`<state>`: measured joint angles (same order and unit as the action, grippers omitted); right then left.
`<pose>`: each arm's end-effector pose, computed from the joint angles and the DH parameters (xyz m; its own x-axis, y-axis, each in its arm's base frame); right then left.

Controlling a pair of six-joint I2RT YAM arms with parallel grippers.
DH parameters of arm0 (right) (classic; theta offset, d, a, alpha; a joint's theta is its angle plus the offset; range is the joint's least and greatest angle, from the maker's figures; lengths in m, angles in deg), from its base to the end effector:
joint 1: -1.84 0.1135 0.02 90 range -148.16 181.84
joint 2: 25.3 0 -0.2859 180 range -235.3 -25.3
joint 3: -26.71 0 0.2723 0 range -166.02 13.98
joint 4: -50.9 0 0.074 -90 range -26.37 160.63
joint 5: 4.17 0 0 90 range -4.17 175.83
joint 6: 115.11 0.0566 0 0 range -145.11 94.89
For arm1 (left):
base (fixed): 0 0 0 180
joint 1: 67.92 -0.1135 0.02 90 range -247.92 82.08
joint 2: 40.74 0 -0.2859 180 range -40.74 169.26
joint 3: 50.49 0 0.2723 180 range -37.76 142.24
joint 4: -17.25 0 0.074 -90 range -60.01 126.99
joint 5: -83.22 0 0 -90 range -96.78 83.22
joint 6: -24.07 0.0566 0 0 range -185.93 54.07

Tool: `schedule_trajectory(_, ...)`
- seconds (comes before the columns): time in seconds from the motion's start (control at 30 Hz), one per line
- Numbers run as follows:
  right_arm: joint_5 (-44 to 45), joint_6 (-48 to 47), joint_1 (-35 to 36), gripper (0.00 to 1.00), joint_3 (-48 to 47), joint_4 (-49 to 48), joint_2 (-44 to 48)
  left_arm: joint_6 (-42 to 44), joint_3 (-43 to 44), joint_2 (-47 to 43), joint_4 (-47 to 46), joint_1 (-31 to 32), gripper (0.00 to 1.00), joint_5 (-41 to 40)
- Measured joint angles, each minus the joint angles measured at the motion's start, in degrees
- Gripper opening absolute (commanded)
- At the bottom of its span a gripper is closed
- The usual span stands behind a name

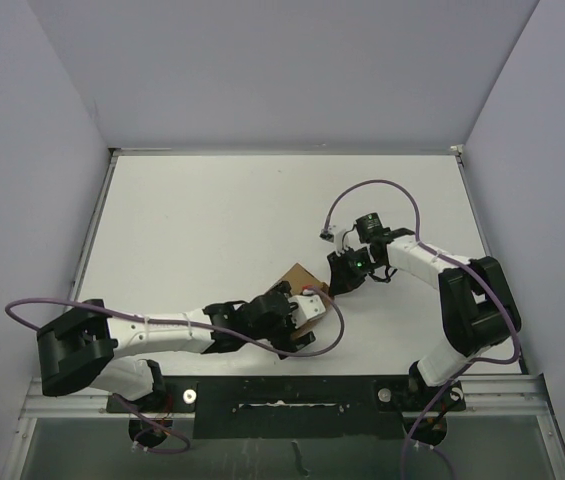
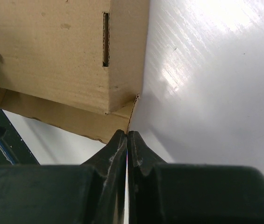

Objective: Fold the paper box

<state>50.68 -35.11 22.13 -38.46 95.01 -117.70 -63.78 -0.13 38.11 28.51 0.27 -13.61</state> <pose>0.2819 0.1390 0.1606 -0.7959 -0.4456 -0.4098 -0.6037 0.6353 0.4816 0.1192 -0.2799 0.1809 -0.2041 0.6103 -0.7654 0.8961 0.4312 0.1048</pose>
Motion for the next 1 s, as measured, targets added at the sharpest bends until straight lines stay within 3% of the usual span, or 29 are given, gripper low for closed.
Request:
schedule_trajectory(0.43,-0.44,1.29,-0.07,0.00,-0.85,0.26,-0.39,-1.14,6.34,3.54,10.49,7.32,0.98,-13.86)
schedule_trajectory(1.0,-0.46,1.70,-0.11,0.00,-1.05,0.26,-1.16,-4.61,9.60,10.21,11.89,9.90,0.98,-21.90)
